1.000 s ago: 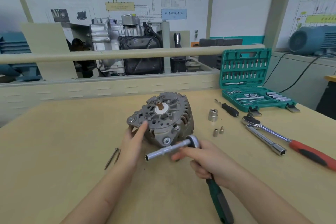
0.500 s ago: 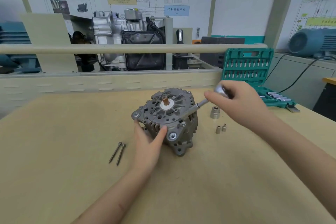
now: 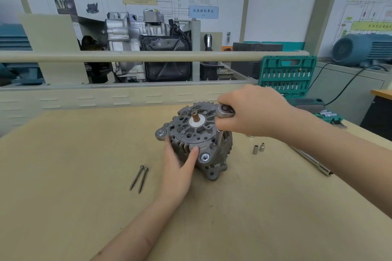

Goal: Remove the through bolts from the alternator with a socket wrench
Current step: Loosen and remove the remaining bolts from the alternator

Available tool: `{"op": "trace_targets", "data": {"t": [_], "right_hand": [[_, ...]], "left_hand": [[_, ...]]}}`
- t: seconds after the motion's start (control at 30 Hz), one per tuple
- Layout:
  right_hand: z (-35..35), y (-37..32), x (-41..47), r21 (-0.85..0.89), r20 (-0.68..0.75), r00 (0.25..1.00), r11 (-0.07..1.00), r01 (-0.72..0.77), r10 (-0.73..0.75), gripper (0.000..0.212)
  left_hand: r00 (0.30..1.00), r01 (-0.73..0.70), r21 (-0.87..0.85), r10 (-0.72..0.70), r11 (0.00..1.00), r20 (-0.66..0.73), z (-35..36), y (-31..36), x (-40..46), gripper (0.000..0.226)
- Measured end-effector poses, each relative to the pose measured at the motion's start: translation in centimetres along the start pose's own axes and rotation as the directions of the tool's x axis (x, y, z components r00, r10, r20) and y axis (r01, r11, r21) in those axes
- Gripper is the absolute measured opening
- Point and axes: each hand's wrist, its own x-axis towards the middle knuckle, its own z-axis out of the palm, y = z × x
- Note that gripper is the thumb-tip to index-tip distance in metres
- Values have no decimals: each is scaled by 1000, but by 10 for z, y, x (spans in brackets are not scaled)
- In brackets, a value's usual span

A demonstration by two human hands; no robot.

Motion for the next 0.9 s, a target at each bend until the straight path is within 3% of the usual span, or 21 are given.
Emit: {"op": "trace_targets", "data": {"t": [0.1,0.17,0.23,0.37,0.53,0.6,0.9], "right_hand": [[-3,-3,10,-66,30,993,991,114,-112,30],[-3,-3,17,-121,23,981,973,195,-193,31],[-1,-1,22,-170,2,966,952,255,-258,34],[1,3,29,-195,-28,943,927,322,-333,35],[4,6,33,-225,-49,931,912,344,-363,41],[5,9,34,-229,-59,923,905,357,-379,44],[6,28,31,-166,-93,864,863,477,-495,35]], "left_hand": [[997,-49,195,60,980,-54,0,5,-4,70],[955,-258,413,296,874,-30,-4,11,-3,67],[883,-433,494,464,754,66,-6,20,2,59],[886,-463,414,402,784,229,-7,36,18,63],[896,-438,545,303,715,323,15,31,26,89],[892,-452,575,335,682,304,20,26,27,79],[918,-384,516,254,766,306,30,34,24,65]]}}
